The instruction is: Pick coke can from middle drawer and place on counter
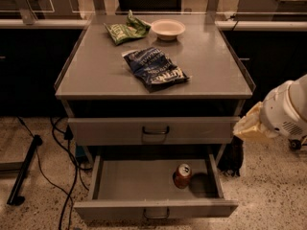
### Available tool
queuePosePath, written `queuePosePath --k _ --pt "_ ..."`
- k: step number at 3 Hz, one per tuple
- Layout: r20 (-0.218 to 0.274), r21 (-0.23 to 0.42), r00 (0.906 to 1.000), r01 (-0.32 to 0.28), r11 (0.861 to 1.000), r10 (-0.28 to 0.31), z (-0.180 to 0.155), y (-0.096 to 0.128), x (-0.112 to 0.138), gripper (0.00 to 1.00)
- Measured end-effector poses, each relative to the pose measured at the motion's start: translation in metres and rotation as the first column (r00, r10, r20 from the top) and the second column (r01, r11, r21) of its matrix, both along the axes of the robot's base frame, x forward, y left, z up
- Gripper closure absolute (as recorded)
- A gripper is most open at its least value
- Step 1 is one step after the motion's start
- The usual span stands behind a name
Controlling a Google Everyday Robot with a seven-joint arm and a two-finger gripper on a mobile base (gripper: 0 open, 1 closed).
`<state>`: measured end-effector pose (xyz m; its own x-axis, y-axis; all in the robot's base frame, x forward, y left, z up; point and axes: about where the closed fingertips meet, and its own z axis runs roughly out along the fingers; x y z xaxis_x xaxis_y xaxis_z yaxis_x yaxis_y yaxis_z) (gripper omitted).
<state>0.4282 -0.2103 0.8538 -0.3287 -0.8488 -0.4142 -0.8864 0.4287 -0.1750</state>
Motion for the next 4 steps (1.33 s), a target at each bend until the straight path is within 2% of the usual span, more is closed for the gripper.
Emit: queuePosePath --k 1,2,3,4 --pt "0.000 0.000 1.0000 0.000 1.000 0.000 0.000 0.000 0.000 1.00" --pt "0.017 -0.005 0.9998 -0.009 1.000 0.009 -0.018 0.000 0.004 1.00" --pt "0.040 0.019 0.9991 -0.010 1.000 0.010 -0.081 -0.003 0.013 1.00" --pt "0.058 0.051 0.9983 -0.005 0.999 0.003 -0.127 -0.007 0.022 1.00"
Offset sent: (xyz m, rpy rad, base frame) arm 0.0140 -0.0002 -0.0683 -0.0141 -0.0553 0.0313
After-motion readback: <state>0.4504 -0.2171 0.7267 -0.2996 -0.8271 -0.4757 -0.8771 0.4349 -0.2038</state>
